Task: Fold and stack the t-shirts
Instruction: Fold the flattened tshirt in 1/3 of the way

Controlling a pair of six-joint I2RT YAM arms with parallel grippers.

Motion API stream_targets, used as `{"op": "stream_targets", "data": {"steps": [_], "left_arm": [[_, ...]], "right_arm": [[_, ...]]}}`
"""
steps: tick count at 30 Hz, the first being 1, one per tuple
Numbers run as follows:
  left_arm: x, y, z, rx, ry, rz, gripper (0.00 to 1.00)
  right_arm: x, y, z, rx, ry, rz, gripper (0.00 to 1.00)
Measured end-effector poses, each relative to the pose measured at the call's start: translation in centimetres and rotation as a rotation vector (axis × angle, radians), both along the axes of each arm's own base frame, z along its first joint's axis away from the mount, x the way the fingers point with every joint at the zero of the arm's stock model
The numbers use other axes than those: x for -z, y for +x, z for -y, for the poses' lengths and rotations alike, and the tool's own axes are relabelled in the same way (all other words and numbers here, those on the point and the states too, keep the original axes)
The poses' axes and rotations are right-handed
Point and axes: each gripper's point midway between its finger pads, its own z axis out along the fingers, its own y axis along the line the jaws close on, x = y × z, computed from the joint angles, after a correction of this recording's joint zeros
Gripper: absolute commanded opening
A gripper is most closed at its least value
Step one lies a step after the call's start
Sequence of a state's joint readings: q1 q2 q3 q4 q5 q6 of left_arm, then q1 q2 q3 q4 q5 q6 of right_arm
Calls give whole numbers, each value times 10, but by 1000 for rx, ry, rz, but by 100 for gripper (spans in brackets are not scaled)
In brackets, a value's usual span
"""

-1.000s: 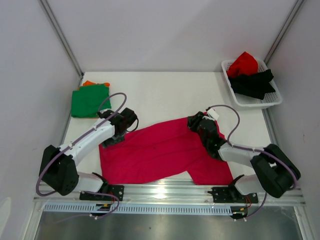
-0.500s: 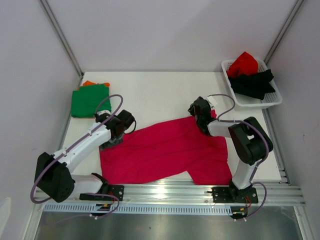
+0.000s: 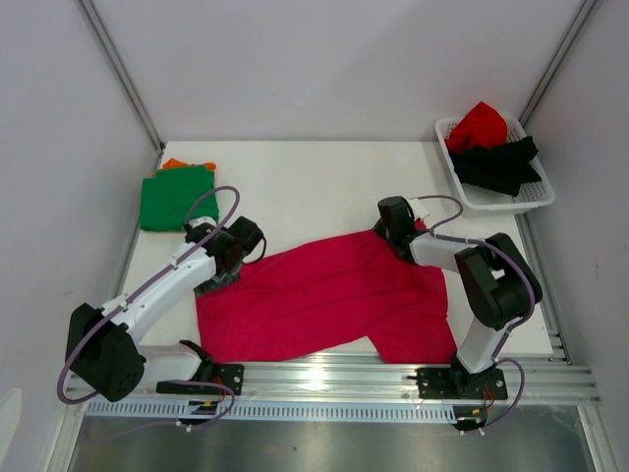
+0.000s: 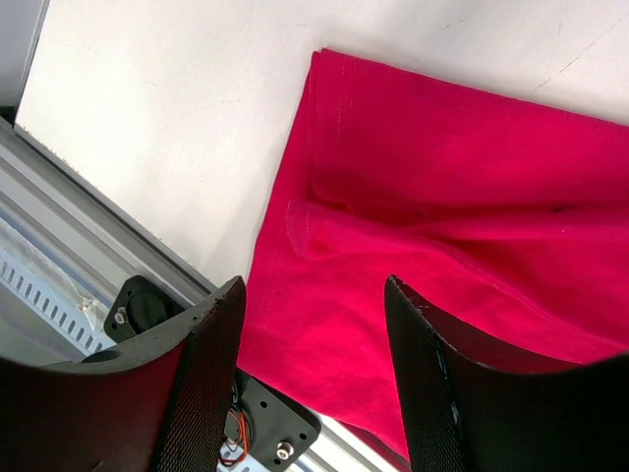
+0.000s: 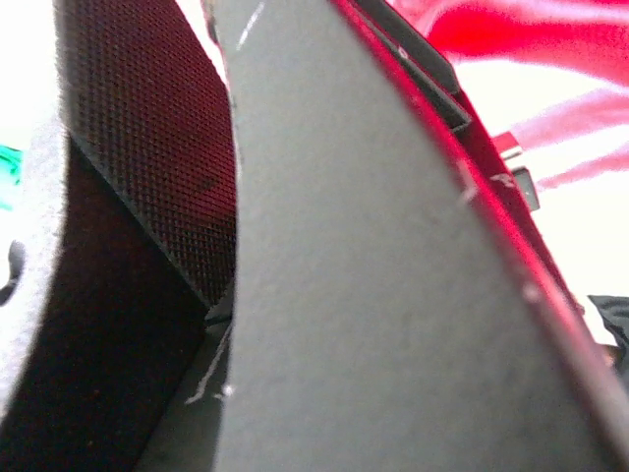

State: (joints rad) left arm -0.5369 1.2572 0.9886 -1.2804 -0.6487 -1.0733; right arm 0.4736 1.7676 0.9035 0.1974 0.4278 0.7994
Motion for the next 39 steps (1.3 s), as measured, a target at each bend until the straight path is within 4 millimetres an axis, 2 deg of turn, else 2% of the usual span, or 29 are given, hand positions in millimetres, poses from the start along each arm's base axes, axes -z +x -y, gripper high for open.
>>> {"op": "stream_targets", "data": {"steps": [11, 18, 26, 33, 36, 39], "left_arm": [[-2, -4, -3, -3, -1, 8, 62], [-3, -5, -4, -6, -2, 14, 62], [-9, -6, -8, -9, 6, 42, 63], [-10, -6, -10, -9, 10, 49, 63], [-10, -6, -10, -9, 14, 49, 63], [-8, -4, -9, -8, 17, 44, 63]], "right_arm": [[-38, -21, 7, -12, 19, 7, 33], [-22, -28, 13, -15, -16, -42, 31], [25, -37, 12, -38, -52, -166, 29], [26, -42, 10, -51, -42, -187, 26], [21, -55, 8, -65, -37, -211, 26], [11, -80, 6, -92, -36, -222, 26]]}}
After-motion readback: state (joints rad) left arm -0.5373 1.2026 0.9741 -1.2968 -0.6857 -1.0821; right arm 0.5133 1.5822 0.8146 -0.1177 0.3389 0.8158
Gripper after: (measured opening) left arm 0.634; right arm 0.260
